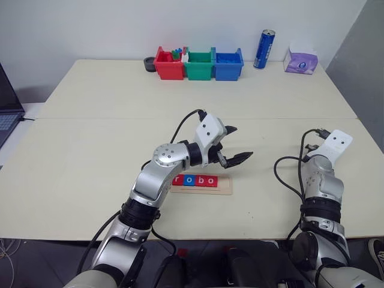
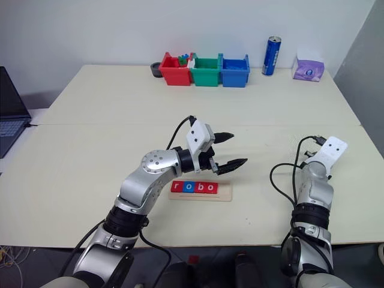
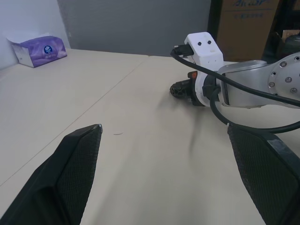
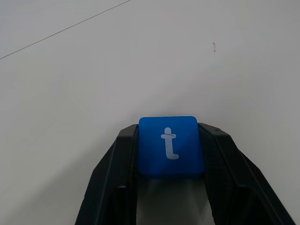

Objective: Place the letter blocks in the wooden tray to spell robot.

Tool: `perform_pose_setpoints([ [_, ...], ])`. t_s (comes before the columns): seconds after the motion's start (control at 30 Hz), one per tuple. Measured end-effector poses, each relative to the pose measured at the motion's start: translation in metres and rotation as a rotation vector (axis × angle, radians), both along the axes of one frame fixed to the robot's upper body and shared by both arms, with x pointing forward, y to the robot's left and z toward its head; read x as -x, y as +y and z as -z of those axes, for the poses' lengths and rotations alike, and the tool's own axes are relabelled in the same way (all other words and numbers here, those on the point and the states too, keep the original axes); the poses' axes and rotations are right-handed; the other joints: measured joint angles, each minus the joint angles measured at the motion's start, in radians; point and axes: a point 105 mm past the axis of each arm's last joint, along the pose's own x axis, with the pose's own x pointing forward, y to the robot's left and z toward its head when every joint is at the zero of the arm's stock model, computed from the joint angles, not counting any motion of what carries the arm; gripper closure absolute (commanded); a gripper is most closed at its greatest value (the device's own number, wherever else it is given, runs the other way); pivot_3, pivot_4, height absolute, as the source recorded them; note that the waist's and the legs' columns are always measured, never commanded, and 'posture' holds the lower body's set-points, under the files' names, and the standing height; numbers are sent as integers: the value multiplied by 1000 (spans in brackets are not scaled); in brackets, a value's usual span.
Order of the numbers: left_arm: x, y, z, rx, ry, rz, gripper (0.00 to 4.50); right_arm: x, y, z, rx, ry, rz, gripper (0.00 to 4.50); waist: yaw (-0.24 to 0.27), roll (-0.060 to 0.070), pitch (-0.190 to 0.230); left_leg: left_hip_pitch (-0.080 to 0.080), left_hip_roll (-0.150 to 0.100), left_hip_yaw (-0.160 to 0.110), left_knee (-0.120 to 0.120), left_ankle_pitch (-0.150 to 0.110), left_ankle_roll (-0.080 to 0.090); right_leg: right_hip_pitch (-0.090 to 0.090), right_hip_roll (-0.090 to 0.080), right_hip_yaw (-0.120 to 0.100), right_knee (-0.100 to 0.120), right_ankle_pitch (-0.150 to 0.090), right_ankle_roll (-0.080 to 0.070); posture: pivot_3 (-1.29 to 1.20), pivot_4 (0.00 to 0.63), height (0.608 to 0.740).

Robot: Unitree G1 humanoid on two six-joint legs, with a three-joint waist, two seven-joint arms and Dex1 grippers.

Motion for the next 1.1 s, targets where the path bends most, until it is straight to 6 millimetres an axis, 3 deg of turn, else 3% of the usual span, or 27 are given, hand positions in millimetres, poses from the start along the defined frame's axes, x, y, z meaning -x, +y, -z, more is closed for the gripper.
perform_pose_setpoints([
  [0.13,0,0,0,-1,-1,1,0,3,13,0,6,13,-73,3040,-1,0,0,0,0,0,0,0,0,0,0,0,0,0,0,0,150,740],
  [0.27,10,14,5,-34,-7,30,0,10,53,-1,20,41,-323,3040,-13,1,-1,1,1,-2,-2,0,0,0,1,1,0,0,0,0,150,740],
  [0.43,39,50,37,-127,60,80,0,49,96,2,25,118,-560,3040,-13,2,-1,1,3,-7,-2,-2,3,0,1,-2,0,-1,-2,0,150,740],
  [0.63,63,78,43,-180,82,82,0,88,133,6,7,207,-695,3040,-10,2,-2,1,2,-6,-1,-2,3,1,1,-2,0,-1,-1,0,150,740],
  [1.03,68,75,40,-159,81,81,0,94,155,4,-17,239,-815,3040,-11,1,-3,2,1,-6,-1,-2,3,1,4,-2,-1,-1,-1,0,150,740],
  [1.1,68,75,40,-159,81,81,0,94,156,4,-21,238,-821,2286,-11,1,-3,2,1,-6,-1,-2,3,1,5,-2,-1,-1,-1,0,150,740],
])
